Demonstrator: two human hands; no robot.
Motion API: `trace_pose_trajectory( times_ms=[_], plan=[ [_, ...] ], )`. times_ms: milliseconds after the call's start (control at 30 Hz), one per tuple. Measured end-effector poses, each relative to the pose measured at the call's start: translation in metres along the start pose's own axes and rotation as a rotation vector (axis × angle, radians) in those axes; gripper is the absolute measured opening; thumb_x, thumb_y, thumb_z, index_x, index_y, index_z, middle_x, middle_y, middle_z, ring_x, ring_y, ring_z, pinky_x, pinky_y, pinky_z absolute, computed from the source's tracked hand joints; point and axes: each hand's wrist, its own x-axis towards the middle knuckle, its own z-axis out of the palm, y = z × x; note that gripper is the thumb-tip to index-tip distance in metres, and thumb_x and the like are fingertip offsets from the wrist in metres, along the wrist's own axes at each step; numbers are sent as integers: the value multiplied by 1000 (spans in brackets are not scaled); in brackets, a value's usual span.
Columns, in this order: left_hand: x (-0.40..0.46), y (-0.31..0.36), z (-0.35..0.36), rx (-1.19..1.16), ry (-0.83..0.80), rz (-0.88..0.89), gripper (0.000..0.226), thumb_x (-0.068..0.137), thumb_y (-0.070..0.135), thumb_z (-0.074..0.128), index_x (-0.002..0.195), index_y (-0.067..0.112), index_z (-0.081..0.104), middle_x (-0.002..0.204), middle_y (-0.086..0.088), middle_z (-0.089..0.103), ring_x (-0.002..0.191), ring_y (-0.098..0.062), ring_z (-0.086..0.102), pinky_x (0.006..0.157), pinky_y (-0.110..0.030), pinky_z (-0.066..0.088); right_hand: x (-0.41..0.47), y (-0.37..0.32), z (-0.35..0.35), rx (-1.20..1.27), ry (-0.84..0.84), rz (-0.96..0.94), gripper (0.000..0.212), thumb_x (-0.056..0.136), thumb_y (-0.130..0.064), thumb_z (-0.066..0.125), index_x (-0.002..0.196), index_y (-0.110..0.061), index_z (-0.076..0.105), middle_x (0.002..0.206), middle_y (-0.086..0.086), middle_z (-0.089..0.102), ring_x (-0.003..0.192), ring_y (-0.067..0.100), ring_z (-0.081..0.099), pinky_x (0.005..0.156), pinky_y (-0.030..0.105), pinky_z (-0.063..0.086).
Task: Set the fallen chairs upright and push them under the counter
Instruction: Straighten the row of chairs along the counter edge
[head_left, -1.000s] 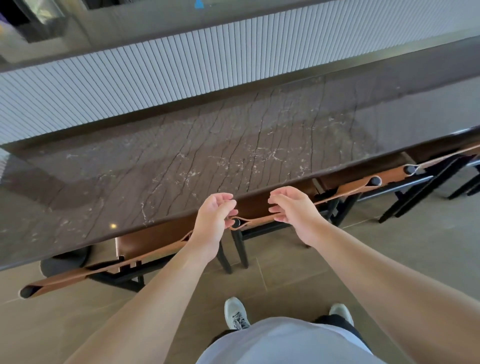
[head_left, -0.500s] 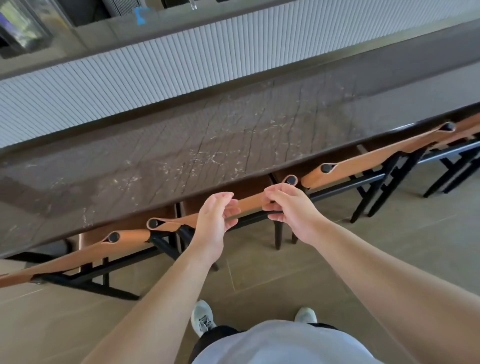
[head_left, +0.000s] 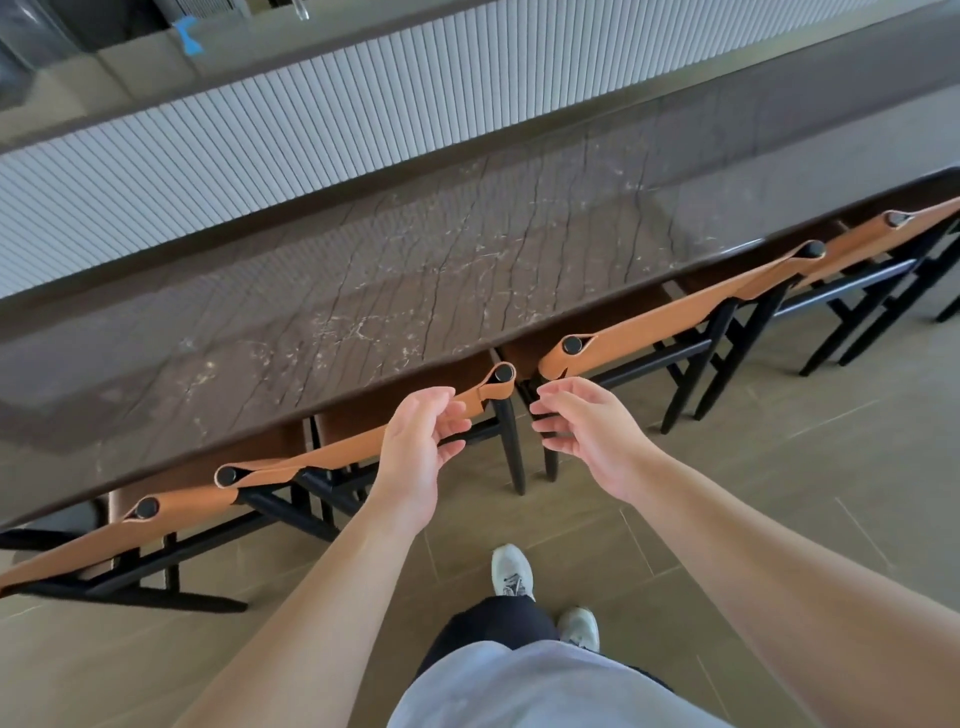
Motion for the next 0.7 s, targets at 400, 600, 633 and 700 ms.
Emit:
trace_pose_trajectory(
  times_ms=[400, 600, 633, 700],
  plan=[
    [86, 19, 38, 256, -220, 126, 24, 83, 43, 54, 102, 31, 63, 91, 14, 69, 90, -4, 65, 81, -23, 53, 72, -41, -13, -62, 112, 33, 13, 94, -24, 57, 102, -25, 68, 101, 1, 73, 93, 14, 70, 75, 27, 55],
    [112, 17, 35, 506, -319, 255, 17, 85, 42, 57, 99, 34, 61, 93, 11, 64, 85, 2, 57, 71, -6, 41, 99, -42, -21, -143, 152, 45, 16, 92, -23, 55, 105, -25, 66, 96, 1, 72, 96, 18, 68, 76, 26, 55],
    [113, 15, 36, 535, -323, 265, 18, 83, 45, 56, 99, 36, 60, 94, 13, 63, 87, 2, 57, 72, -6, 41, 101, -40, -23, -166, 161, 57, 18, 93, -23, 55, 107, -24, 65, 99, 1, 71, 98, 18, 67, 78, 27, 55],
    [114, 9, 38, 603, -316, 294, 21, 81, 50, 54, 99, 41, 57, 98, 15, 61, 92, 4, 55, 75, -9, 43, 105, -37, -28, -310, 185, 34, 22, 92, -25, 56, 113, -24, 62, 103, -5, 66, 98, 16, 64, 83, 29, 54]
  ],
)
